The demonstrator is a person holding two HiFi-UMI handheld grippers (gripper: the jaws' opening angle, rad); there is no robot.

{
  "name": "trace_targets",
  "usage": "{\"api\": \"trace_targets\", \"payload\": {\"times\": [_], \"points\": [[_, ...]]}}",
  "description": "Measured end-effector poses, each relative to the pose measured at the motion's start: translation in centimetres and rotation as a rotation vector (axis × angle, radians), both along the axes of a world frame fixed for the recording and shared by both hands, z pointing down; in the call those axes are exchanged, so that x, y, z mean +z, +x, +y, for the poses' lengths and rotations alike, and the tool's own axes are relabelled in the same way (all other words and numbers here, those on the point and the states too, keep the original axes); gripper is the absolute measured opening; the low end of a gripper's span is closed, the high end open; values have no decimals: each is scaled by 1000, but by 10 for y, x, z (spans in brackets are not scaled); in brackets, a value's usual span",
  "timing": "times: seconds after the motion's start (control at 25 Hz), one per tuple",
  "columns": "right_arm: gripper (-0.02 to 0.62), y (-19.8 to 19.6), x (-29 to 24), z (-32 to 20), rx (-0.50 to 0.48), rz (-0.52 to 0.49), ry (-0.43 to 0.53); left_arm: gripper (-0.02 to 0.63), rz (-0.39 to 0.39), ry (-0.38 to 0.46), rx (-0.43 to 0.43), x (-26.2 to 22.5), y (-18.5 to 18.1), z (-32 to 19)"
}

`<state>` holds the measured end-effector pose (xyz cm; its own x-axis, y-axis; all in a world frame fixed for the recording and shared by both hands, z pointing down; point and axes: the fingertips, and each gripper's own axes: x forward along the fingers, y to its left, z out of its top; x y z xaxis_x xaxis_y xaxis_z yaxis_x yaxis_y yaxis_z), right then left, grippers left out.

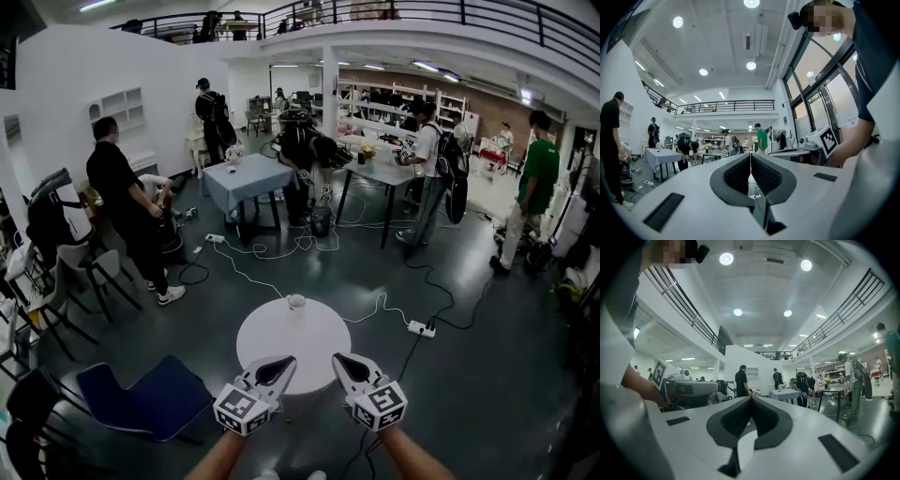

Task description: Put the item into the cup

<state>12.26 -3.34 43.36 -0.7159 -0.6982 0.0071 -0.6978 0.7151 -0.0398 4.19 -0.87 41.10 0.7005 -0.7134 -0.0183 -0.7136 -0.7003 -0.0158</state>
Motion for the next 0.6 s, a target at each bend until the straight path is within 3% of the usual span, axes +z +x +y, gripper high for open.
{"api": "trace_targets", "payload": {"times": [0.6], "points": [[15, -51, -7, -13, 7, 29, -1, 18, 1, -22, 8, 3, -60, -8]]}}
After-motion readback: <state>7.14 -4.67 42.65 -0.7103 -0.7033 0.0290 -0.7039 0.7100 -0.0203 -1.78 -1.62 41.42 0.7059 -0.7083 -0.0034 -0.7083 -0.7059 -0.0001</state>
